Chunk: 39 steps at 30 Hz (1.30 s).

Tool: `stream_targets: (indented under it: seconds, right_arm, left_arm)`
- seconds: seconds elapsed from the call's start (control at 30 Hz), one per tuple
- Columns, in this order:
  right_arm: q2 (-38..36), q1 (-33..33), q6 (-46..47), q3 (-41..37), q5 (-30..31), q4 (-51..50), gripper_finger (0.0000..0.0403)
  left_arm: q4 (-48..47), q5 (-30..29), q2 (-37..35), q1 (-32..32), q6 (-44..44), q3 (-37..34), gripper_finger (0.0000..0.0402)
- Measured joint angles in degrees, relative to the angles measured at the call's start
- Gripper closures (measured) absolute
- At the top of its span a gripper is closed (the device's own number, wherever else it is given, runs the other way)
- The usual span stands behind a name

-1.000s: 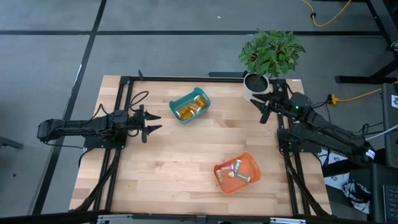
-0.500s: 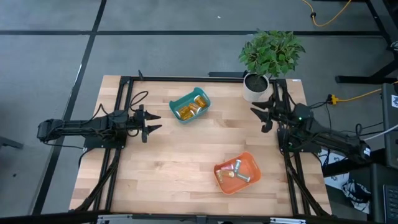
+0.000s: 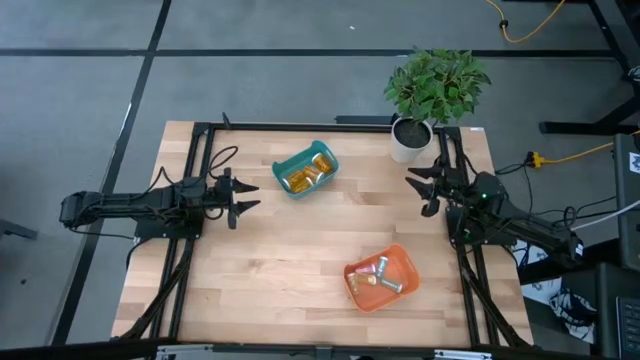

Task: Pick and place medicine bottles into bin by pill shape (circle, oval)
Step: Return to Home Position

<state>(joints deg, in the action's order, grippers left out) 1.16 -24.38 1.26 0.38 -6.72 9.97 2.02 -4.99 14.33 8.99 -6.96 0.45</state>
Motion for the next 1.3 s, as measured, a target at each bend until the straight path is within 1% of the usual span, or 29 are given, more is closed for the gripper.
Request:
stream_targets:
  seconds: [0.1, 0.23, 0.37, 0.5, 0.63, 0.73, 1.3]
  right_arm:
    - [-1.05, 0.00, -0.01, 0.00, -0.02, -2.40, 0.0264]
    - [-1.09, 0.46, 3.00, 0.00, -0.79, -4.84, 0.0264]
    - [-1.10, 3.45, 4.96, 0.00, -0.85, -5.41, 0.0264]
    - [-1.10, 7.06, 3.06, 0.00, -0.87, -5.55, 0.0264]
    - [-1.10, 8.88, 2.81, 0.00, -0.90, -6.41, 0.0264]
    - [-1.03, 9.27, 2.75, 0.00, -0.84, -7.77, 0.0264]
    - [-1.00, 9.97, 2.77, 0.00, -0.46, -7.72, 0.0264]
  left_arm:
    - [0.00, 0.00, 0.00, 0.00, 0.00, 0.01, 0.0200]
    - [0.06, 0.00, 0.00, 0.00, 0.00, 0.00, 0.0200]
    - [0.11, -0.02, 0.00, 0.00, 0.00, 0.02, 0.0200]
    - [0.11, -0.02, 0.00, 0.00, 0.00, 0.00, 0.0200]
    - [0.11, -0.02, 0.00, 0.00, 0.00, 0.02, 0.0200]
    - [0.11, -0.02, 0.00, 0.00, 0.00, 0.00, 0.0200]
    - [0.11, -0.02, 0.00, 0.00, 0.00, 0.01, 0.0200]
